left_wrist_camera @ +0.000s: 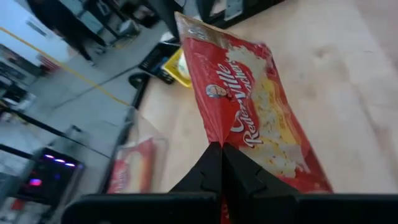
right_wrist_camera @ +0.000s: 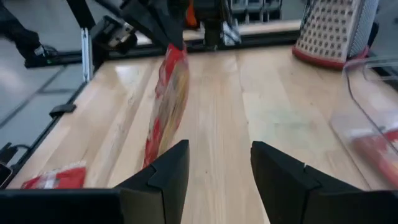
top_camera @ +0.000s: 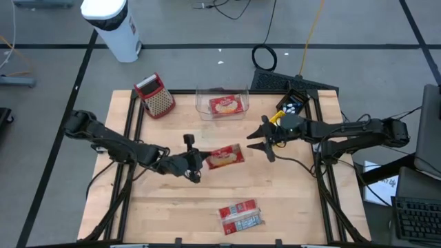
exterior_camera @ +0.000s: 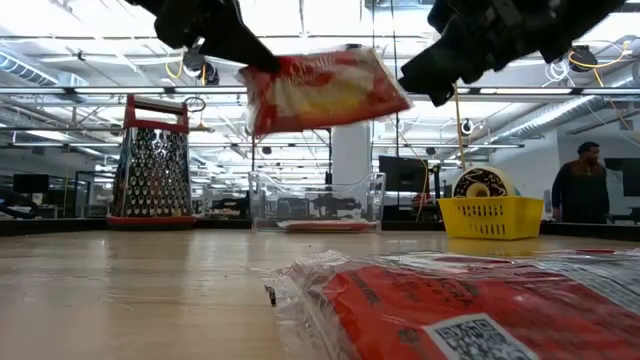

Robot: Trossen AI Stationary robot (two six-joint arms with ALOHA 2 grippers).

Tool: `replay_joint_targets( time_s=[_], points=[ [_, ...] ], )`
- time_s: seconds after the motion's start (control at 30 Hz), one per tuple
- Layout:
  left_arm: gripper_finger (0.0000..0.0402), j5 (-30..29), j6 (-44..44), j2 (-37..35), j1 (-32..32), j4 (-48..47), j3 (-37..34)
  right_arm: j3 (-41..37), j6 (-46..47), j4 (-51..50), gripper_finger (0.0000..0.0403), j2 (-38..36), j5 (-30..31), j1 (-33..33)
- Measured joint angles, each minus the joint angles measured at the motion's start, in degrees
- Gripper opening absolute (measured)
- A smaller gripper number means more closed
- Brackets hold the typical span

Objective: Pick & Place Food Item
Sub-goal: Put the top red popcorn bag into the transparent bin

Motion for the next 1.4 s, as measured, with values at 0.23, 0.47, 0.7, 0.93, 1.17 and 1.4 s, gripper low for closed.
replay_joint_targets(
  time_s=[0.23, 0.47, 0.7, 0.93, 1.17, 1.4],
  points=[
    [0.0, -1.31, 2.81, -0.89, 0.61, -0.48, 0.0, -12.8, 8.11, 26.28, 0.016, 0.65, -0.11, 0.52],
    [0.0, -0.2, 2.97, -0.89, 2.08, -0.43, 0.0, -18.79, 15.08, 43.2, 0.0171, 5.9, -0.05, 1.38],
    [0.0, -0.13, 2.69, -0.89, 2.71, -0.25, 0.03, -12.14, 15.13, 43.33, 0.0241, 14.36, -0.15, 3.56],
    [0.0, -0.02, 1.94, -0.91, 2.55, -0.2, 0.09, -5.56, 15.02, 43.31, 0.0263, 21.49, -0.21, 3.5],
    [0.0, -0.04, 1.85, -0.91, 2.07, -0.71, 0.09, -5.14, 14.99, 42.84, 0.019, 22.38, -1.04, 3.5],
    [0.0, 0.08, 1.58, -0.94, 2.03, -0.86, 0.09, -5.12, 14.99, 42.97, 0.0077, 21.06, -7.49, 3.34]
  ],
)
